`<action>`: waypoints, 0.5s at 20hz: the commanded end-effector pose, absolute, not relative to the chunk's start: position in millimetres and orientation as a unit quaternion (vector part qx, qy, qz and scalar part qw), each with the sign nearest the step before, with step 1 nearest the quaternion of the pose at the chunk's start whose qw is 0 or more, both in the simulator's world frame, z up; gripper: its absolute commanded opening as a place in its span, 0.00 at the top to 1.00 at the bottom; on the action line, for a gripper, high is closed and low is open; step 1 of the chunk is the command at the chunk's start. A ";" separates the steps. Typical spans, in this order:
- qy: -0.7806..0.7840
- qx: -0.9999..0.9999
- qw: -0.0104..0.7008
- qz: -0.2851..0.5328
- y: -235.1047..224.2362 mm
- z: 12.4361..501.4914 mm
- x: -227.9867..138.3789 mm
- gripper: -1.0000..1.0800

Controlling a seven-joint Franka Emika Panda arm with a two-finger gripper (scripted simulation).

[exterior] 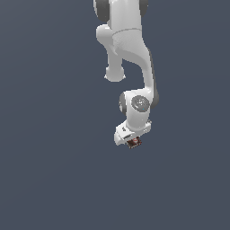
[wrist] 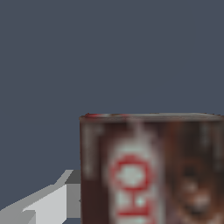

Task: Pick up the object and move it to a goal position.

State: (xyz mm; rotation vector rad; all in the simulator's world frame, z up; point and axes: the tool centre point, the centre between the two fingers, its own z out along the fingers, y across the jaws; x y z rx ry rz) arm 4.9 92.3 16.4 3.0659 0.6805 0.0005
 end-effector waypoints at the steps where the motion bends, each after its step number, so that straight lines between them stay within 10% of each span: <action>1: 0.218 0.976 0.000 0.000 94.0 15.6 4.5 1.00; 10: 0.217 0.976 0.001 0.000 100.0 38.5 8.5 1.00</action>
